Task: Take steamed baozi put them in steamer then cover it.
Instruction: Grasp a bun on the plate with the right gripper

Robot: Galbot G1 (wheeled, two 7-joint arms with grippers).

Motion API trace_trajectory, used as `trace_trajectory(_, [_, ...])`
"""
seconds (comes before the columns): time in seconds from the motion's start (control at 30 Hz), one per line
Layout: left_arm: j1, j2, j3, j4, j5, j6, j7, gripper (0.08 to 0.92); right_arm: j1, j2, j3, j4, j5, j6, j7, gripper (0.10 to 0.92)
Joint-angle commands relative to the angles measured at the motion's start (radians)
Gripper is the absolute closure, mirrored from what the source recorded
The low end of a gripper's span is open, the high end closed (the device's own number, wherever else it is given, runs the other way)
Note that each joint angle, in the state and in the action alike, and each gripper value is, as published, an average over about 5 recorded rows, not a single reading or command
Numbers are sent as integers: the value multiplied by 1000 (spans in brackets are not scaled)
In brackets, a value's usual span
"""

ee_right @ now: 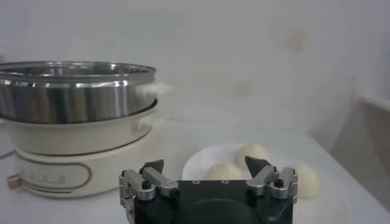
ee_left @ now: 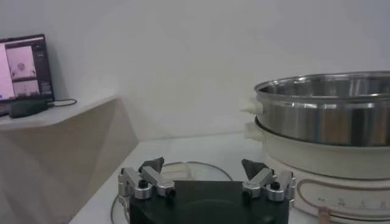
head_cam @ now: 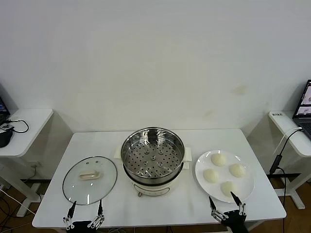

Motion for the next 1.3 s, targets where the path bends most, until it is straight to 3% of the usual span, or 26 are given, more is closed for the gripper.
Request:
trace_trajectory(0.03, [3, 1, -2, -26, 33, 70, -10, 177, 39, -26, 41, 4, -130, -14, 15, 203])
trace_trajectory(0.17, [-10, 6, -11, -45, 35, 118, -9, 177, 95, -89, 92, -2, -271, -63, 19, 202])
trace_trajectory(0.33, [-38, 12, -44, -65, 64, 182, 80, 177, 196, -234, 148, -44, -459, -160, -29, 203])
trace_trajectory(0.67, [-47, 12, -76, -79, 132, 182, 116, 177, 440, -607, 130, -202, -611, -280, -329, 202])
trace_trajectory(0.8, [-43, 11, -78, -84, 142, 181, 114, 177, 589, -765, 37, -306, -602, -276, -470, 203])
trace_trajectory(0.97, [-42, 8, -84, -87, 152, 180, 115, 177, 866, -878, -221, -432, -486, -271, -603, 202])
trace_trajectory(1.3, [-48, 7, -87, -93, 182, 181, 119, 177, 1554, -869, -958, -698, -402, -216, -878, 202])
